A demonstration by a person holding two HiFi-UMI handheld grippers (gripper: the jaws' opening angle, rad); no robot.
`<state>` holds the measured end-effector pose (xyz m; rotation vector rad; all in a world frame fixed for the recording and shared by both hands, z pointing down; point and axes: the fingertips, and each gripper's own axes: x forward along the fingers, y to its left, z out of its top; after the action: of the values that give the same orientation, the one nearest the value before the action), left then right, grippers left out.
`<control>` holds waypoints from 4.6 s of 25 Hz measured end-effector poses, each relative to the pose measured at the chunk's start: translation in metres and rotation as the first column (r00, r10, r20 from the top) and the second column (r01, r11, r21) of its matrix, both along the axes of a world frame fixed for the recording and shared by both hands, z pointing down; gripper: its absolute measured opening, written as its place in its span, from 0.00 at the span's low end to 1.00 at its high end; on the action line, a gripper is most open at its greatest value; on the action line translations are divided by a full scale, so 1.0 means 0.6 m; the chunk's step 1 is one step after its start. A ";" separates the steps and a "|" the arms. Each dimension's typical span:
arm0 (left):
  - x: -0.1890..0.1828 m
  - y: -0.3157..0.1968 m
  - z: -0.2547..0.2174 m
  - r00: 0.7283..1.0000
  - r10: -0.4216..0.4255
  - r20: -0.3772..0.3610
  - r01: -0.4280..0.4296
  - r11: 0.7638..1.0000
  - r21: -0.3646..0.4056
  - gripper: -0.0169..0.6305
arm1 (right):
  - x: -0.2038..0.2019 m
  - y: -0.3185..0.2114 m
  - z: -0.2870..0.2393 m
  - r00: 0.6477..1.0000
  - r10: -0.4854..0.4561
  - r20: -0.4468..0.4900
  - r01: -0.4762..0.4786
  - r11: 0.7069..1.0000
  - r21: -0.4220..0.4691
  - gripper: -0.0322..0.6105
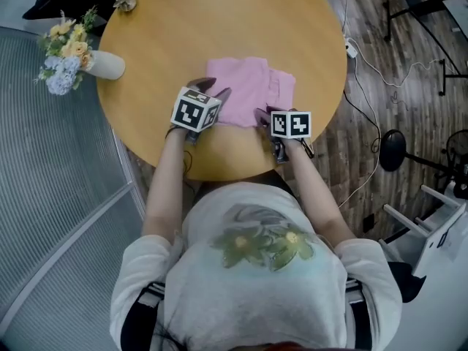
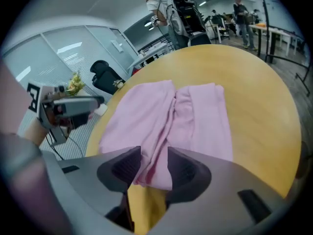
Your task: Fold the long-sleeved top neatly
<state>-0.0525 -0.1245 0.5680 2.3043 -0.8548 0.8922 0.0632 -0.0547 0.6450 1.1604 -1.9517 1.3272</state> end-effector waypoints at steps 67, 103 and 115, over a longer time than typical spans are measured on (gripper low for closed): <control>0.154 0.192 0.090 0.979 0.107 0.175 -0.075 0.980 -0.182 0.28 | 0.009 -0.165 -0.008 0.988 -0.142 0.058 0.143 0.990 -0.008 0.40; 0.370 0.195 0.132 0.997 0.031 0.071 -0.020 0.988 -0.152 0.13 | 0.207 -0.161 -0.035 0.998 -0.055 -0.012 0.056 0.993 0.103 0.15; 0.234 0.175 -0.016 0.992 -0.032 -0.123 0.025 0.998 -0.053 0.27 | 0.134 -0.011 -0.140 0.961 -0.273 -0.035 0.266 0.885 0.382 0.32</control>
<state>0.0882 -0.0196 0.5583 2.2708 -0.8002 0.7425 0.1434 -0.0614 0.5613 0.9927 -2.3587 0.8356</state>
